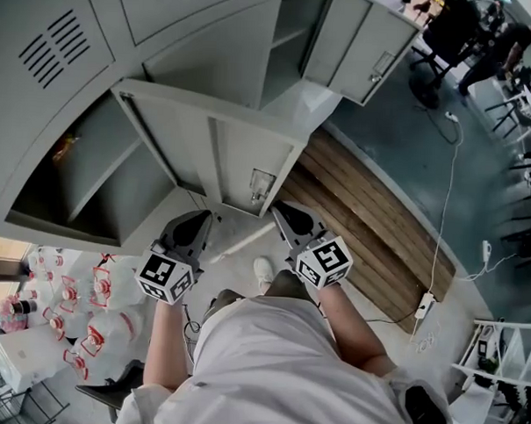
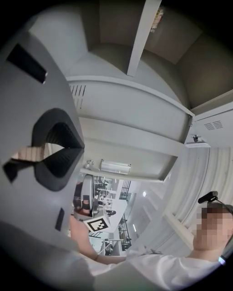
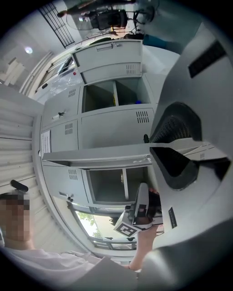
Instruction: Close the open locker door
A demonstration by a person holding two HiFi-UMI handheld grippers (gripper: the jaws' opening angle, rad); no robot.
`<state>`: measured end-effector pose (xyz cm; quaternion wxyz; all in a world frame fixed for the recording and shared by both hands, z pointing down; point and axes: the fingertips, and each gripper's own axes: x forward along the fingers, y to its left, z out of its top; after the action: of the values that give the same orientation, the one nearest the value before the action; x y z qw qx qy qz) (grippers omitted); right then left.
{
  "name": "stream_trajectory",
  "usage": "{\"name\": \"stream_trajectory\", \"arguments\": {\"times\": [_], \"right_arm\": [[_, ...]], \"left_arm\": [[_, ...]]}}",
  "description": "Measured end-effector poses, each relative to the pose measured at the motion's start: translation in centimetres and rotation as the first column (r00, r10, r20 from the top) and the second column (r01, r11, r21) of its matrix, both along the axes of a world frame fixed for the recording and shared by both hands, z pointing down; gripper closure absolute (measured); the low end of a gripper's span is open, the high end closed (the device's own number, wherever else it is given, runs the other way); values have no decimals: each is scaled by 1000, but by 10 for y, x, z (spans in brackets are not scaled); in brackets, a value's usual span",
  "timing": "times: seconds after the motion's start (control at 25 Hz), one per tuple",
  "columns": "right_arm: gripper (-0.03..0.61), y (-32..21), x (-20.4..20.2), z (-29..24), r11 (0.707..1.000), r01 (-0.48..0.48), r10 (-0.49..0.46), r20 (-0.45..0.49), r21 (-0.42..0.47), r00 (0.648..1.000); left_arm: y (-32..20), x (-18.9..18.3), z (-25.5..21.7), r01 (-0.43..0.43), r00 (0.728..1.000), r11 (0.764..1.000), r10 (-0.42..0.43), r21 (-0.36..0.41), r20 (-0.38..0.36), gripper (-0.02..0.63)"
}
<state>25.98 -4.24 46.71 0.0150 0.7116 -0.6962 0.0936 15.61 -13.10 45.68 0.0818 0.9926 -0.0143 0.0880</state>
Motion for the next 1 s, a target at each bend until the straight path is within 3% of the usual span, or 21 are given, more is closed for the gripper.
{"name": "stream_trajectory", "arguments": {"times": [0.12,0.48,0.68,1.0], "right_arm": [[474,-3,2,1,1000,24,-24,7,4,1000],[463,-7,11,2,997,78,-78,22,17,997],[507,-6,2,1,990,137,-138,27,22,990],[569,-5,-7,0,989,144,-145,49,31,988]], "left_arm": [[0,2,3,7,1000,1000,-7,-1,10,612],[-9,-8,7,77,997,997,-76,-17,24,612],[-10,-11,8,97,995,995,-96,-20,26,612],[-4,-22,9,111,994,994,-110,-24,25,612]]}}
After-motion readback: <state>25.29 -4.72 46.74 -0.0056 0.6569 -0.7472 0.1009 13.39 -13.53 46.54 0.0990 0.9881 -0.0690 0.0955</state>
